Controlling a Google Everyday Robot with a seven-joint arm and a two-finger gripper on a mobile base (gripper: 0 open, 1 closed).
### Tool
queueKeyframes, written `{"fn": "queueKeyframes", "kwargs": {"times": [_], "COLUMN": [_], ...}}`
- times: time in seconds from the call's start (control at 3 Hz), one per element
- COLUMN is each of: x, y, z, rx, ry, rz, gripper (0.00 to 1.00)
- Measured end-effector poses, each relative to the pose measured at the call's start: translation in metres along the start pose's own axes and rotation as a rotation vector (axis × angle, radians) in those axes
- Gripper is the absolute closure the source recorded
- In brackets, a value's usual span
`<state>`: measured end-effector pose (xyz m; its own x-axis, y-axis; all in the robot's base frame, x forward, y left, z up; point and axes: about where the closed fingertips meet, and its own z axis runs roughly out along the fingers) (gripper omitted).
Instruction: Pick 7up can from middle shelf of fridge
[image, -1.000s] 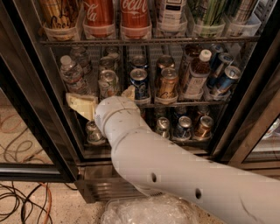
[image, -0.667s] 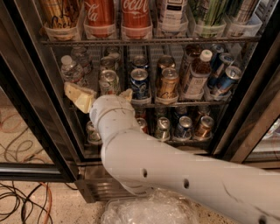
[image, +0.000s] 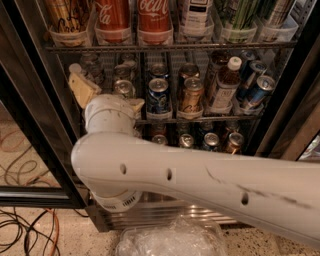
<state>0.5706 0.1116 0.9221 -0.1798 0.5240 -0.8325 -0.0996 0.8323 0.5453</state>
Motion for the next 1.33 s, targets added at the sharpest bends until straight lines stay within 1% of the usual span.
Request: {"fn": "queueKeyframes", "kwargs": {"times": [0.33, 0.67, 1.0, 1.33], "x": [0.012, 0.033, 0.033, 0.033], "y": [0.011, 0.012, 0.012, -0.002], "z": [0.010, 0.003, 0.003, -0.002], "rx": [0.140, 0.202, 0.202, 0.263], "ry": [0.041, 0.092, 0.092, 0.075], "rz": [-0.068, -0.137, -0.137, -0.253], "gripper": [0.00, 0.00, 0.00, 0.00]}}
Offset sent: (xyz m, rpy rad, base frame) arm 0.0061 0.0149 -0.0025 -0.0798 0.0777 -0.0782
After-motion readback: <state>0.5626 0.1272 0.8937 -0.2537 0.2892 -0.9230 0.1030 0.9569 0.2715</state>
